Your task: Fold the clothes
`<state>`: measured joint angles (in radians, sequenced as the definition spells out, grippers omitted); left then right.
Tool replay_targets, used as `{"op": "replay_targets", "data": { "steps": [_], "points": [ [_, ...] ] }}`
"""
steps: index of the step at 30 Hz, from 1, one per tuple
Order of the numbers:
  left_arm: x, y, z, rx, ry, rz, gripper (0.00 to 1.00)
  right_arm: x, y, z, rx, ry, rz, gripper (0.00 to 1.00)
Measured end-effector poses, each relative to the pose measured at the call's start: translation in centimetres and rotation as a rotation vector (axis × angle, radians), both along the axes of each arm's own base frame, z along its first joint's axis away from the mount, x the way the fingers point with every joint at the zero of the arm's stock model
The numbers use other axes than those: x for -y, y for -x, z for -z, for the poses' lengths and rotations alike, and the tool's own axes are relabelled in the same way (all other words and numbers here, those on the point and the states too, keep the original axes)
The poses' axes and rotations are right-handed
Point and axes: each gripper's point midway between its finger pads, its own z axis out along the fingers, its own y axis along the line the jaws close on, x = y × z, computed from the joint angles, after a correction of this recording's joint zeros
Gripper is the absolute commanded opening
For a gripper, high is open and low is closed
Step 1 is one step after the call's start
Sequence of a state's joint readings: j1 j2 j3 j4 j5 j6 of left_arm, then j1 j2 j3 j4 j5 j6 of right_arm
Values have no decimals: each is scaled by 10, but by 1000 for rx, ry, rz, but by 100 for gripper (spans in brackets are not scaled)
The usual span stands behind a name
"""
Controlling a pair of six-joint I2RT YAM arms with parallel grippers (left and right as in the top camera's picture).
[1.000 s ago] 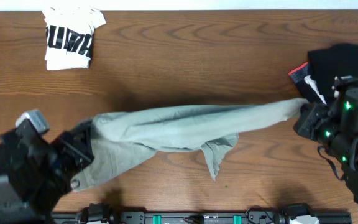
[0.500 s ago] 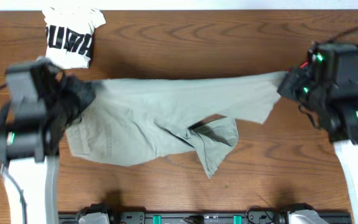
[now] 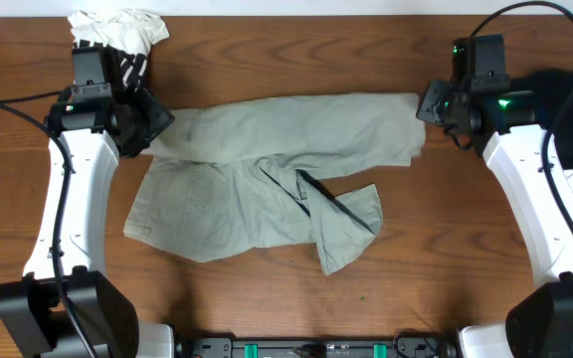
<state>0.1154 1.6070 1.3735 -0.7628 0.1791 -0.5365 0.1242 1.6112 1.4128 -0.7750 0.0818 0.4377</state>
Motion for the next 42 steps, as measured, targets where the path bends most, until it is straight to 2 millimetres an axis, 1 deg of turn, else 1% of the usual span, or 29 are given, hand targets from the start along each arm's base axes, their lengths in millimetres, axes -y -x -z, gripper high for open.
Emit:
{"op": "replay_targets", "data": {
  "steps": [3,4,5,7,9,10,11,12,15,16,19,22,27,30,35,38,40,42],
  "points": [
    [0,6,-2,-11,-10,18,75,6,4,-2,-6,35,0,85],
    [1,10,-4,-17,-13,21,81,8,7,-4,-8,47,-4,91],
    [1,14,-7,-17,-14,24,83,9,9,-6,-9,50,1,94],
    [2,25,-14,-25,-17,32,85,11,18,-12,-14,59,-1,97],
    [4,39,-23,-35,-17,34,87,13,32,-21,-22,58,-4,97],
    [5,48,-30,-36,-18,35,88,12,44,-28,-31,51,-10,97],
    [6,55,-33,-45,-17,35,88,12,53,-30,-46,43,-17,97],
    [7,64,-36,-57,-15,35,88,9,67,-33,-74,28,-30,97],
    [9,86,-37,-117,-7,36,89,2,100,-33,-162,-13,-69,97],
    [10,91,-35,-140,-4,36,89,-1,112,-30,-209,-30,-86,97],
    [11,97,-26,-179,1,36,89,-12,137,-17,-318,-58,-129,96],
    [11,106,-11,-230,6,36,89,-25,153,-3,-389,-73,-176,97],
    [8,123,15,-318,-1,24,90,-56,178,25,-487,-113,-284,98],
    [3,127,25,-333,-4,6,90,-74,191,45,-525,-125,-334,99],
    [-6,132,40,-350,-5,-28,90,-96,212,75,-581,-152,-370,96],
    [-12,129,47,-340,-9,-45,90,-111,227,87,-614,-169,-421,95],
    [-17,126,53,-338,-7,-60,90,-124,239,92,-627,-165,-478,95],
    [-20,126,58,-352,-5,-70,90,-134,246,95,-627,-162,-524,95]
  ]
}}
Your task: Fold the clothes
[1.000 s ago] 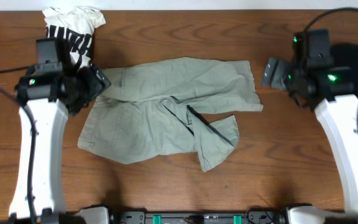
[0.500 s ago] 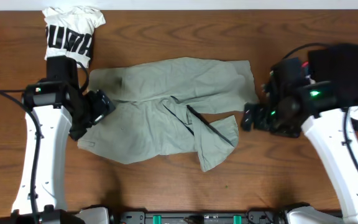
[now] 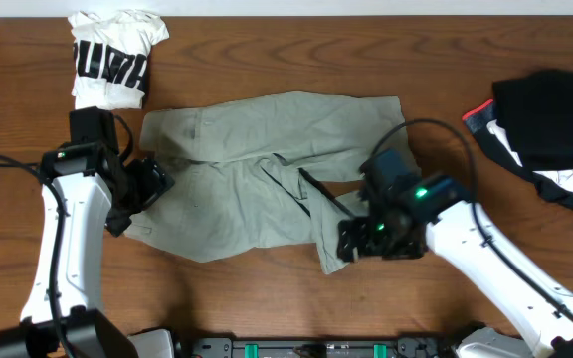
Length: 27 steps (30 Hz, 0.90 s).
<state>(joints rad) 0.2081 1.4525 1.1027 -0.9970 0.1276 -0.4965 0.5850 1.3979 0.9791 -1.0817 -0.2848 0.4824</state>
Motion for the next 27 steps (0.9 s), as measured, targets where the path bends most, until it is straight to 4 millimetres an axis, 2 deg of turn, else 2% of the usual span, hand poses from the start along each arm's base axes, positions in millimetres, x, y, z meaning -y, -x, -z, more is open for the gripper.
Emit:
{"op": "replay_targets", "data": {
  "steps": [6,12,20,27],
  "points": [
    [-4,-2,22,-67,14,-13,90,-31,20,5,55,2,-138,95],
    [-5,-7,33,-83,16,-9,90,-41,30,7,107,46,-194,96],
    [-10,-7,34,-80,0,23,90,-49,29,16,130,73,-195,96],
    [-16,14,49,-139,9,-4,90,-57,22,37,117,102,-191,95]
  ]
}}
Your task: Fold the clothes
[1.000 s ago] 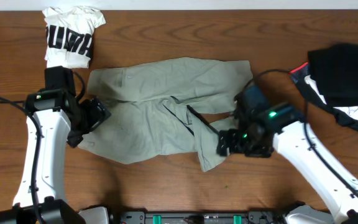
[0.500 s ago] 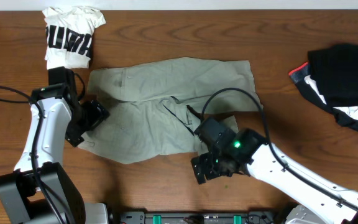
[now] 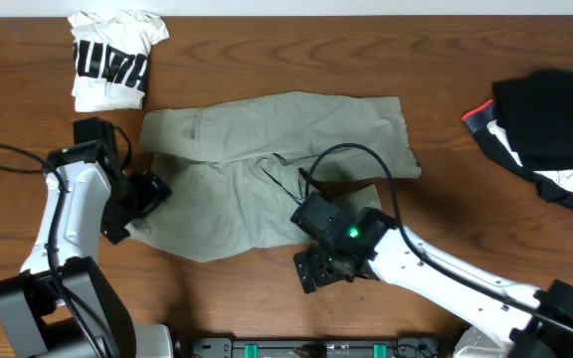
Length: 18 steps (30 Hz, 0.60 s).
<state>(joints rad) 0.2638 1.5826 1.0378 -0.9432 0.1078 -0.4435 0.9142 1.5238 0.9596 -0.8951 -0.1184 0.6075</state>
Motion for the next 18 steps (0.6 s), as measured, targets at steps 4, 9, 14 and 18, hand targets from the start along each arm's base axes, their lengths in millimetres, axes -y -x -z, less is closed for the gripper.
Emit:
{"op": "replay_targets", "data": {
  "steps": [4,9,14,18],
  "points": [
    [0,3,4,-6,-2,-2,90,1,0,10,-18,30,4,95],
    [-1,-1,9,16,-8,-2,90,3,1,23,-44,64,4,94],
    [0,3,19,14,-7,-2,90,1,-1,27,-41,63,7,94],
    [1,6,24,11,-7,-2,90,-2,-3,27,-33,52,11,94]
  ]
}}
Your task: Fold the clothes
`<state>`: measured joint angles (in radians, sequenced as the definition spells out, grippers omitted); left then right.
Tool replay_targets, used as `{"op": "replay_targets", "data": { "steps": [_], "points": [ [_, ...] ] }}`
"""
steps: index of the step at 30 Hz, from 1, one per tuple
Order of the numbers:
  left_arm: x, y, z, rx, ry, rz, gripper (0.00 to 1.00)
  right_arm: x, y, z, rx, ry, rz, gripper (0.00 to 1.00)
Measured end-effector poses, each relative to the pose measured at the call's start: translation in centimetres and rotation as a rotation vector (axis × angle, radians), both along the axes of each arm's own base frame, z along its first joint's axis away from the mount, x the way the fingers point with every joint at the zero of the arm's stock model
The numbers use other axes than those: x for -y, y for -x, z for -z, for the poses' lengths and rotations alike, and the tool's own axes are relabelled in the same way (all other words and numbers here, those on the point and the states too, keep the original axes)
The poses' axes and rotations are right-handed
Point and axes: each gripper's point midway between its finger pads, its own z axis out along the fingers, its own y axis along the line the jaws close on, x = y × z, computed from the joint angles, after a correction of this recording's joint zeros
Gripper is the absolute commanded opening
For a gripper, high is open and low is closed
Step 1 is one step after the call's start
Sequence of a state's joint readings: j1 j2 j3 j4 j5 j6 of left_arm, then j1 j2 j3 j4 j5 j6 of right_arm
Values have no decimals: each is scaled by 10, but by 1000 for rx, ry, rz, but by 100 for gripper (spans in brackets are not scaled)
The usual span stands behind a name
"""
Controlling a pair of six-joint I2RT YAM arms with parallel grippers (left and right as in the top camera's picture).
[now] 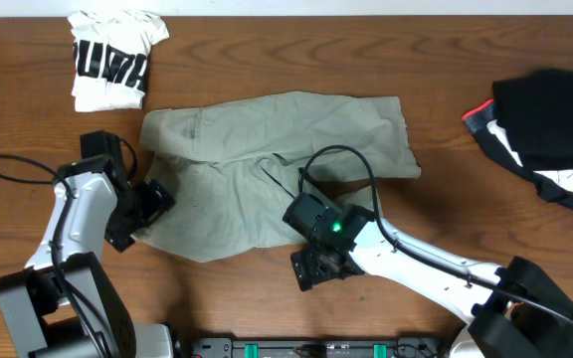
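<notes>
Grey-green shorts [267, 149] lie spread on the middle of the wooden table, with their lower right flap [361, 211] mostly under my right arm. My left gripper [150, 199] sits at the shorts' lower left edge, its fingers against the cloth. At the flap's lower end is my right gripper [311, 270], pointing down toward the table's front. The wrists hide both sets of jaws, so neither grip can be told from above.
A folded white T-shirt with black print [109, 58] lies at the back left. A pile of black clothes [550, 129] sits at the right edge. Cables loop over both arms.
My right gripper has shifted slightly left and forward at the flap's lower end. The left wrist has edged a little toward the front. The shorts lie as before.
At first my grippers were at the shorts' two back corners, left and right. Then the back edge lay flat, my left gripper was at the lower left edge and my right was on the lower right flap. Since then the right one has been at the flap's front end.
</notes>
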<state>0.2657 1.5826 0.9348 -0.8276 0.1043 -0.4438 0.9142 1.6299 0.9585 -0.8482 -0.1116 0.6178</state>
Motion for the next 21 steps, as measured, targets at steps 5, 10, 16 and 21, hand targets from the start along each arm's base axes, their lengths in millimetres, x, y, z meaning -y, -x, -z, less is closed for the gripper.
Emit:
{"op": "replay_targets", "data": {
  "steps": [5,10,16,21],
  "points": [
    [-1,0,2,4,-9,0,90,-1,0,0,1,-1,-2,94],
    [-7,0,2,1,-40,-1,90,-1,1,0,1,-1,-6,94],
    [-12,2,4,-5,-52,-46,90,-2,0,0,5,-6,-6,95],
    [-15,13,14,-47,-49,-84,90,-3,0,0,7,-9,-7,94]
  ]
}}
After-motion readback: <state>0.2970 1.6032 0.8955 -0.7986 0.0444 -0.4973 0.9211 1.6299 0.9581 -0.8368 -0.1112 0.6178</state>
